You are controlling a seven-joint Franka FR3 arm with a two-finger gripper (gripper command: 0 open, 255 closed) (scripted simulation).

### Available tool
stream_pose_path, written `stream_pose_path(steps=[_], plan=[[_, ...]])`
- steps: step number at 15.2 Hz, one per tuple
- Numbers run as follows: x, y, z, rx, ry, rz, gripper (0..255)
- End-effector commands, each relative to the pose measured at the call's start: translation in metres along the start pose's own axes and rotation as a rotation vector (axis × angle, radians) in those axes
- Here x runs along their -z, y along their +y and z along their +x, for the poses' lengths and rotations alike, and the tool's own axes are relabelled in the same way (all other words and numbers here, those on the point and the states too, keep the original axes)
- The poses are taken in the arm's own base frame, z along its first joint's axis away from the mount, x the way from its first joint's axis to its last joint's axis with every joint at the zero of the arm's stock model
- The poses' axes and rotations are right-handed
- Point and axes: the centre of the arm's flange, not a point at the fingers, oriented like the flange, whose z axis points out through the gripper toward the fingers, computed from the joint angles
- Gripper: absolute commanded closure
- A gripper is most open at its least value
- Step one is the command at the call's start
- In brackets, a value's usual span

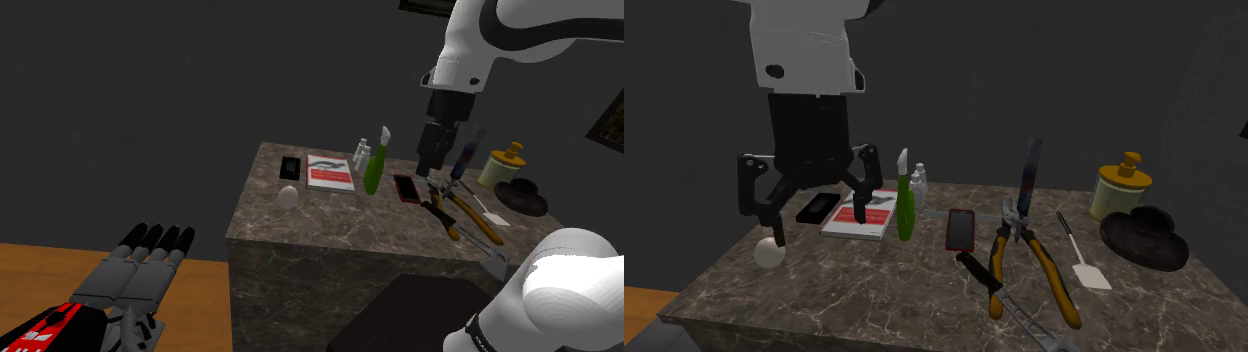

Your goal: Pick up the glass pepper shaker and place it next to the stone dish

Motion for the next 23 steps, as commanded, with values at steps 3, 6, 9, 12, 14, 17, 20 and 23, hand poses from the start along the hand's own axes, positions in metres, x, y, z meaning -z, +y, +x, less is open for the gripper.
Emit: stream_pose_path(steps=[3, 6, 9, 12, 14, 17, 20, 23], plan=[[-0.004, 0.018, 0.018, -0.003, 0.005, -0.002, 0], [-0.009, 0.046, 0.044, -0.008, 0.013, -0.005, 0], [-0.014, 0.074, 0.070, -0.013, 0.020, -0.008, 0], [-0.019, 0.101, 0.096, -0.018, 0.028, -0.012, 0], [-0.022, 0.120, 0.113, -0.021, 0.033, -0.014, 0], [-0.026, 0.148, 0.139, -0.026, 0.041, -0.017, 0], [-0.030, 0.176, 0.165, -0.031, 0.049, -0.020, 0], [-0.034, 0.205, 0.191, -0.036, 0.056, -0.023, 0]])
